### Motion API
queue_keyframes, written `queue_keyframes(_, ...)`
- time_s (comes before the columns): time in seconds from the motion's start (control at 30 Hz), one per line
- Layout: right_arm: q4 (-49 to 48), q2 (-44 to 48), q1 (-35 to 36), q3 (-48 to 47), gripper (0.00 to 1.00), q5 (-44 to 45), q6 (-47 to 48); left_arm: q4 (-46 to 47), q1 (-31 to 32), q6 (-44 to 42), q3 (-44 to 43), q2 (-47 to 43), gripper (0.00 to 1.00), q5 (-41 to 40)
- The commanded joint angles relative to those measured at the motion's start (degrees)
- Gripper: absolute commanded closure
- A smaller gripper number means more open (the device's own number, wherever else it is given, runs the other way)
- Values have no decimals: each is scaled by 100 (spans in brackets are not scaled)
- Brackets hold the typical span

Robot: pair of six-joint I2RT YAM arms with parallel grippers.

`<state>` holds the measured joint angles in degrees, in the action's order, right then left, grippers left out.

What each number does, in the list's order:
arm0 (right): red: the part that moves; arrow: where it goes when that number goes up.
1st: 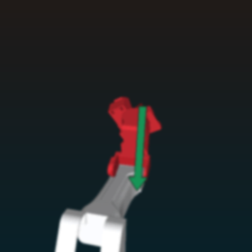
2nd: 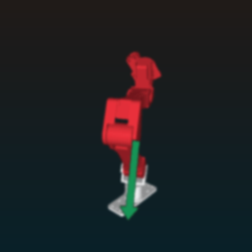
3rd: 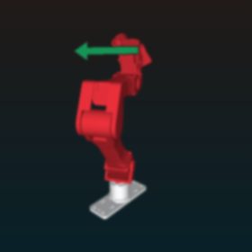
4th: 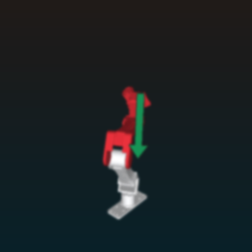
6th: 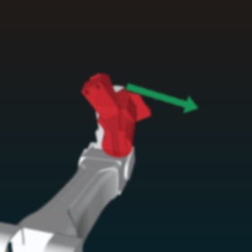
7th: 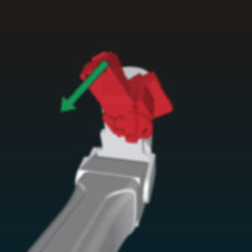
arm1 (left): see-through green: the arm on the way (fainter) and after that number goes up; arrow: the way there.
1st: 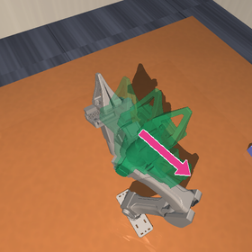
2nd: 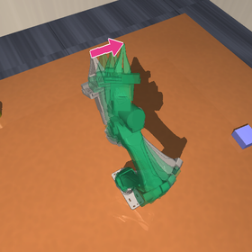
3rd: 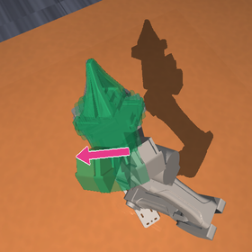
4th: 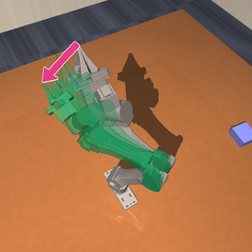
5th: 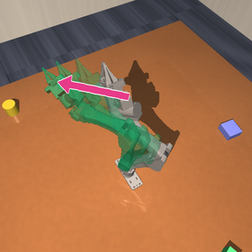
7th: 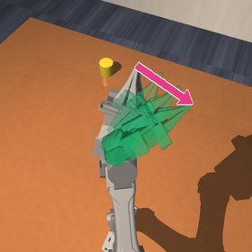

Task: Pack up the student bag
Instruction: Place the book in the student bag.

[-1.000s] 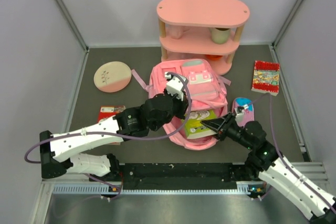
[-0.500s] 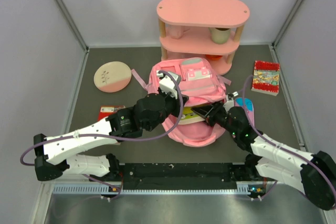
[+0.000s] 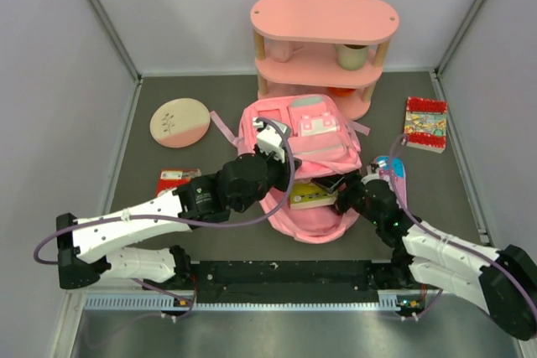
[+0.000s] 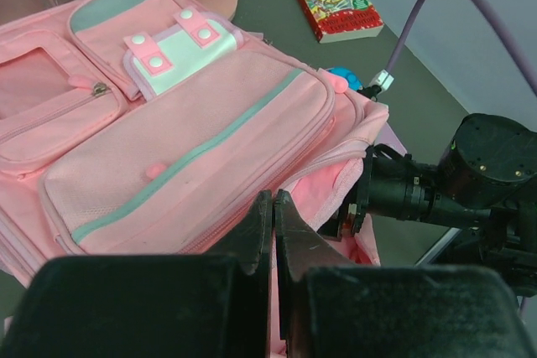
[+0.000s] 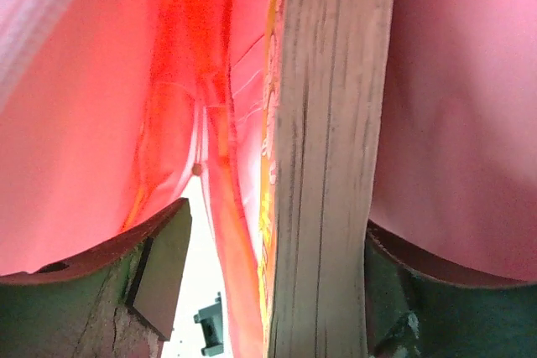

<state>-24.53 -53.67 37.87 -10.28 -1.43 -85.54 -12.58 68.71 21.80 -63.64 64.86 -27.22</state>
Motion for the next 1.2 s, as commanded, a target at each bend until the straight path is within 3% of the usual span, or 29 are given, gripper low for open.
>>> queue_keyframes(0.0,106,611,63,-9,35,38,-191,871,2,193,-26,-220,100,6)
queue_keyframes(0.07,299,875,63,-9,35,64,-218,897,11,228,0,-211,100,33)
queue_keyframes(0.13,780,1077,63,-61,42,125,-279,941,11,237,27,-193,100,33)
queue_keyframes(0.17,862,1113,63,-105,48,126,-253,933,2,245,27,-176,100,42)
queue_keyframes(0.2,924,1122,63,-132,65,126,-253,941,2,254,35,-176,100,59)
queue_keyframes(0.23,1029,1113,63,-149,71,126,-296,950,2,263,36,-158,100,68)
queue_keyframes(0.27,1247,1087,63,-202,72,126,-366,959,2,263,36,-149,100,77)
queue_keyframes(0.4,1442,1016,72,-229,50,64,-472,959,11,281,27,-140,100,112)
queue_keyframes(0.53,1539,1051,72,-211,43,38,-561,968,11,289,44,-123,100,112)
queue_keyframes(0.67,2022,1253,54,-281,43,64,-665,959,11,325,71,-132,100,103)
queue_keyframes(0.77,2435,1490,89,-246,48,90,-919,968,11,333,88,-132,100,68)
queue_keyframes(0.83,2592,1718,115,-185,56,125,-1070,985,11,342,106,-132,100,59)
queue_keyframes(1.03,2787,2088,291,-131,59,327,-1290,985,2,351,115,-123,100,77)
queue_keyframes(1.17,2692,2036,335,-158,97,389,-1308,1012,11,360,115,-96,100,94)
